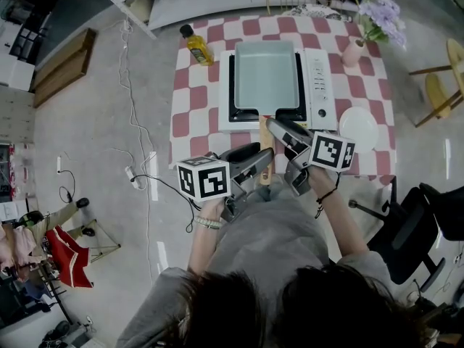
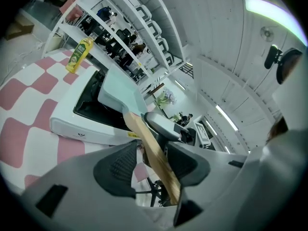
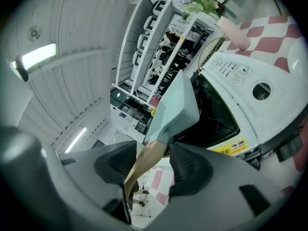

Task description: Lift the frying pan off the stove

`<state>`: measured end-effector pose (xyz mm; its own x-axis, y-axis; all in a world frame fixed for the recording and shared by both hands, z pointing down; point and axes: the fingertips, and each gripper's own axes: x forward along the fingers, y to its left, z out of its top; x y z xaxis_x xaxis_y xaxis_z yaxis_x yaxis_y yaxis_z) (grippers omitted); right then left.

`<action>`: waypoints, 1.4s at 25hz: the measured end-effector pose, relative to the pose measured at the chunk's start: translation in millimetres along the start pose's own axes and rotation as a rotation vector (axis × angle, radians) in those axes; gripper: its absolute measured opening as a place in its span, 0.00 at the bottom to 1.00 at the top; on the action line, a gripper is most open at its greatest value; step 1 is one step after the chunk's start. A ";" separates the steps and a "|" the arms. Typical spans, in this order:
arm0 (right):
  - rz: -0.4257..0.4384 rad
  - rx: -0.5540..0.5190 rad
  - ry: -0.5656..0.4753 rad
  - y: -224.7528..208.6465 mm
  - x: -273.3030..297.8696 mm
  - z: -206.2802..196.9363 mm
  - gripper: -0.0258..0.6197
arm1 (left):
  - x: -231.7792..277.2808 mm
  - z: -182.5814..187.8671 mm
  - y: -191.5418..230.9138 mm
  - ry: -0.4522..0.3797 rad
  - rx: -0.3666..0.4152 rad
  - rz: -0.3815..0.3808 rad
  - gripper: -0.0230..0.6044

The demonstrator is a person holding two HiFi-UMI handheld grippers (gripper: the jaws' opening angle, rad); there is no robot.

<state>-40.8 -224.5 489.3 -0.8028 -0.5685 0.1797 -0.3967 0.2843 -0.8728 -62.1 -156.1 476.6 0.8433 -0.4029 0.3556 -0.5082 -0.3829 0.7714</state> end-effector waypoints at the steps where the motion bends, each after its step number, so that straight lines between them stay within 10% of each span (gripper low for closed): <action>1: 0.005 0.008 0.007 -0.1 1.4 -0.7 0.38 | 0.8 -0.4 -0.2 0.004 -0.006 -0.006 0.35; 35: 0.261 0.245 0.150 18.4 37.5 -14.0 0.37 | 15.3 -8.4 -8.0 0.156 -0.039 -0.166 0.34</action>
<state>-84.4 -229.8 486.3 -0.9262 -0.3767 -0.0145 -0.0665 0.2012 -0.9773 -43.7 -152.3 480.3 0.9331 -0.2025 0.2973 -0.3559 -0.3998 0.8447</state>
